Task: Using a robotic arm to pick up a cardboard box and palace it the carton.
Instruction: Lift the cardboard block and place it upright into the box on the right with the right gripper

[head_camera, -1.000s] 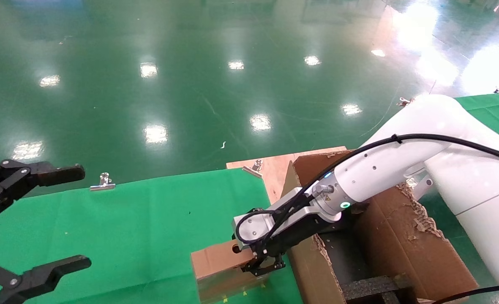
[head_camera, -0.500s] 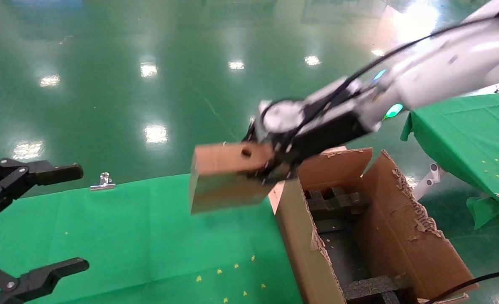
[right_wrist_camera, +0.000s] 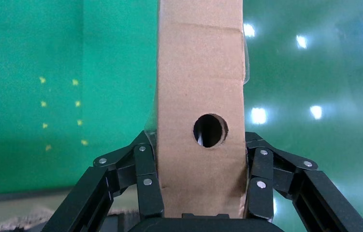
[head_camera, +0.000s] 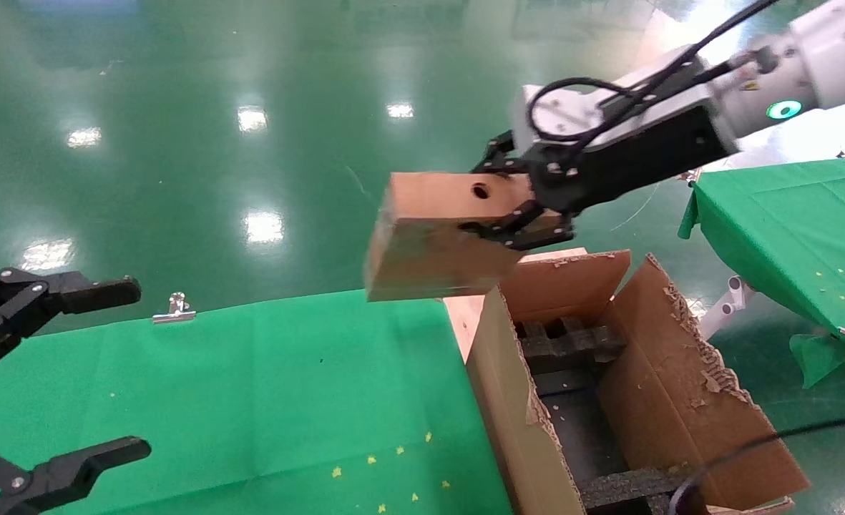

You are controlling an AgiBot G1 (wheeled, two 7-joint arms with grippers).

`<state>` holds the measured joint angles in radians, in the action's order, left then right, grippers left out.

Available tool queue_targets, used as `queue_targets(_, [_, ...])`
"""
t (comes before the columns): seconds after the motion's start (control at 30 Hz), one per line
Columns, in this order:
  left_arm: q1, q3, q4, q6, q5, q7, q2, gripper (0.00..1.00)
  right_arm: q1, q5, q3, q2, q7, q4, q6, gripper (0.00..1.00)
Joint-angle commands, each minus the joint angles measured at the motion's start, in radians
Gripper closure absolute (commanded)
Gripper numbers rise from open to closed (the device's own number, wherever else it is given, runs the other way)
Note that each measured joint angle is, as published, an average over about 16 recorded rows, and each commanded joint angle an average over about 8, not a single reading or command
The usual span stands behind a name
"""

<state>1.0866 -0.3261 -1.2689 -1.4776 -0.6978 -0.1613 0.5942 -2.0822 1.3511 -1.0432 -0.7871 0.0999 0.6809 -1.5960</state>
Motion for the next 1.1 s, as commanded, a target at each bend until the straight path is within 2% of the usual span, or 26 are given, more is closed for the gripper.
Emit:
queue_targets(0.03, [0.000, 0.000, 0.000, 0.000, 0.000, 0.000, 0.000, 0.00, -0.018, -0.015, -0.030, 0.015, 0.009, -0.018, 0.000, 1.00])
queue_targets(0.37, [0.000, 0.000, 0.000, 0.000, 0.000, 0.000, 0.000, 0.00, -0.101, -0.024, -0.168, 0.204, 0.005, -0.033, 0.005, 1.00])
queue_targets(0.73, [0.000, -0.001, 0.000, 0.000, 0.000, 0.000, 0.000, 0.00, -0.141, 0.001, -0.272, 0.417, -0.060, 0.045, 0.013, 1.00])
queue_targets(0.9, [0.000, -0.001, 0.000, 0.000, 0.001, 0.000, 0.000, 0.00, -0.138, -0.002, -0.302, 0.476, -0.093, 0.092, 0.019, 1.00])
queue_targets(1.1, [0.000, -0.001, 0.000, 0.001, 0.001, 0.000, 0.000, 0.00, -0.138, -0.003, -0.316, 0.497, -0.104, 0.113, 0.026, 1.00])
